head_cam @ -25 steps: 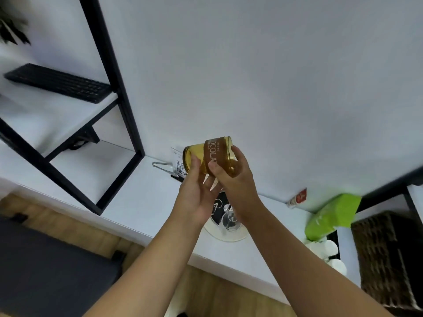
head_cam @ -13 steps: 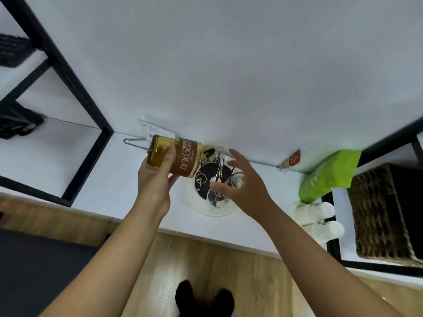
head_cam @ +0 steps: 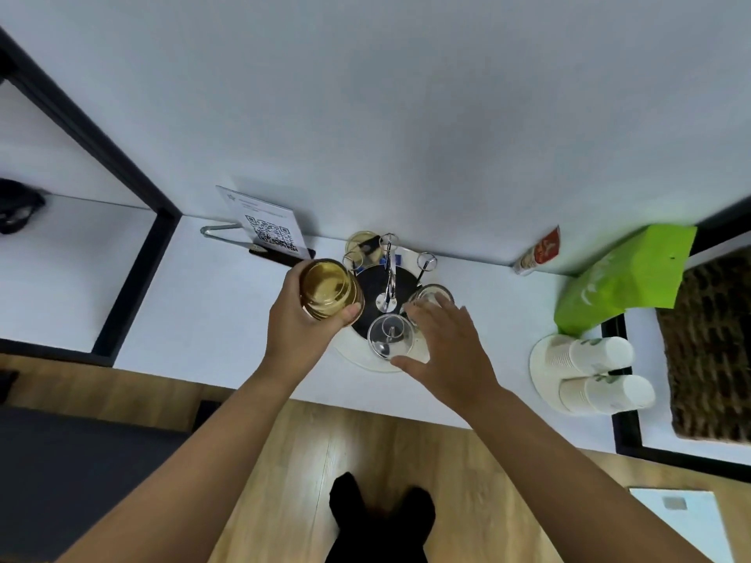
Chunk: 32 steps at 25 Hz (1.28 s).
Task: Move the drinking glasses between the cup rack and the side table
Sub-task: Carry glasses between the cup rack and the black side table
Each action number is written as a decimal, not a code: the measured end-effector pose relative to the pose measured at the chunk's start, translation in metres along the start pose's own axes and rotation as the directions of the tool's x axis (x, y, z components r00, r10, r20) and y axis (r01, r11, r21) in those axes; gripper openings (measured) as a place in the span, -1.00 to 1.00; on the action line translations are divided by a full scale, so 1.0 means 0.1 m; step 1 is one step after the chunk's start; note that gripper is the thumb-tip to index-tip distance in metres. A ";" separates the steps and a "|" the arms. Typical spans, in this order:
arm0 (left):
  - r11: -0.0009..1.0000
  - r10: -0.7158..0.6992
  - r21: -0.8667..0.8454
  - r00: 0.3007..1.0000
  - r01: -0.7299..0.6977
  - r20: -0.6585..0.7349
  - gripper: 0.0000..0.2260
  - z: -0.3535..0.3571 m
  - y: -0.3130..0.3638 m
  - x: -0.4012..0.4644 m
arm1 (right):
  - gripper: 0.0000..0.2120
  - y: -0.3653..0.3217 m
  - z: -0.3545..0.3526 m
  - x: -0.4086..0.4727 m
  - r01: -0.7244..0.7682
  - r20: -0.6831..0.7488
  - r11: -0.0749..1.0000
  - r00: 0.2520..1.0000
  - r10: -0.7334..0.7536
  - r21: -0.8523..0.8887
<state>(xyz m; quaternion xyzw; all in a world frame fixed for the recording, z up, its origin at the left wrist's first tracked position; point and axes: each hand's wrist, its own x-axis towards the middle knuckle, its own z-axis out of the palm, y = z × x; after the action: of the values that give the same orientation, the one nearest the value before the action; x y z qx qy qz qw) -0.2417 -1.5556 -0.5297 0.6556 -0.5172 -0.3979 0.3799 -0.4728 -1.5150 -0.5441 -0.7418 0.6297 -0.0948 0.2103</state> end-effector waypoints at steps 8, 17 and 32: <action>0.996 0.086 0.026 0.994 -0.088 0.069 -0.33 0.13 -0.16 0.08 | -0.20 0.09 0.27 0.17 0.026 0.017 0.995 1.000 -0.024 -0.092; 0.992 0.074 0.084 0.983 -0.089 0.167 -0.26 0.26 -0.39 0.21 | -0.21 0.15 0.43 0.26 0.059 -0.008 0.993 0.998 -0.060 -0.101; 0.994 0.051 0.074 0.957 -0.075 0.286 -0.28 0.35 -0.69 0.32 | -0.26 0.21 0.50 0.22 0.100 -0.020 0.989 0.995 -0.102 -0.107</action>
<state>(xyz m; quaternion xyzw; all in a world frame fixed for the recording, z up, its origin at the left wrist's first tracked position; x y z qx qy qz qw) -0.2432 -1.5775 -0.6106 0.5903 -0.6033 -0.4532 0.2867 -0.4673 -1.5298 -0.6005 -0.7816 0.5981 -0.0812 0.1574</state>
